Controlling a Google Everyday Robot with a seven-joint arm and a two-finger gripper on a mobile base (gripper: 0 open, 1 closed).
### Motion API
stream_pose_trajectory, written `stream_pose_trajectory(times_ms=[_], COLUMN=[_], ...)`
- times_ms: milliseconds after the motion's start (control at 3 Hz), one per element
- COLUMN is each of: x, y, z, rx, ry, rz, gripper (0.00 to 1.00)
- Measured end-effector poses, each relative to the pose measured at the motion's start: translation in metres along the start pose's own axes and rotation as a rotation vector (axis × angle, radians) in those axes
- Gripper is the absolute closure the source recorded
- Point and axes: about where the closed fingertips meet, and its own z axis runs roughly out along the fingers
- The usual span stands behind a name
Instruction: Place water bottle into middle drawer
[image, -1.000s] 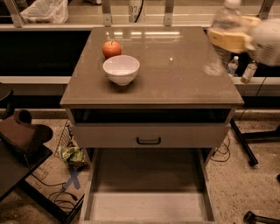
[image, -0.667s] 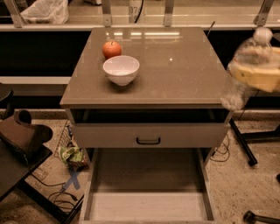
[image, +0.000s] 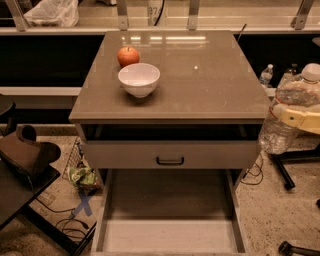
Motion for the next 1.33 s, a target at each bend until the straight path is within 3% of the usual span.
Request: stream_pose_trajectory(times_ms=[333, 667, 1000, 1333], x=[0.000, 0.016, 0.060, 0.116], y=[0.000, 0.009, 0.036, 0.069], z=[0.000, 0.017, 0.054, 0.095], rx=[0.000, -0.001, -0.022, -0.086], ry=[0.000, 0.003, -0.004, -0.011], rz=[0.000, 0.009, 0.006, -0.001], gripper=[1.00, 1.00, 1.00, 1.00])
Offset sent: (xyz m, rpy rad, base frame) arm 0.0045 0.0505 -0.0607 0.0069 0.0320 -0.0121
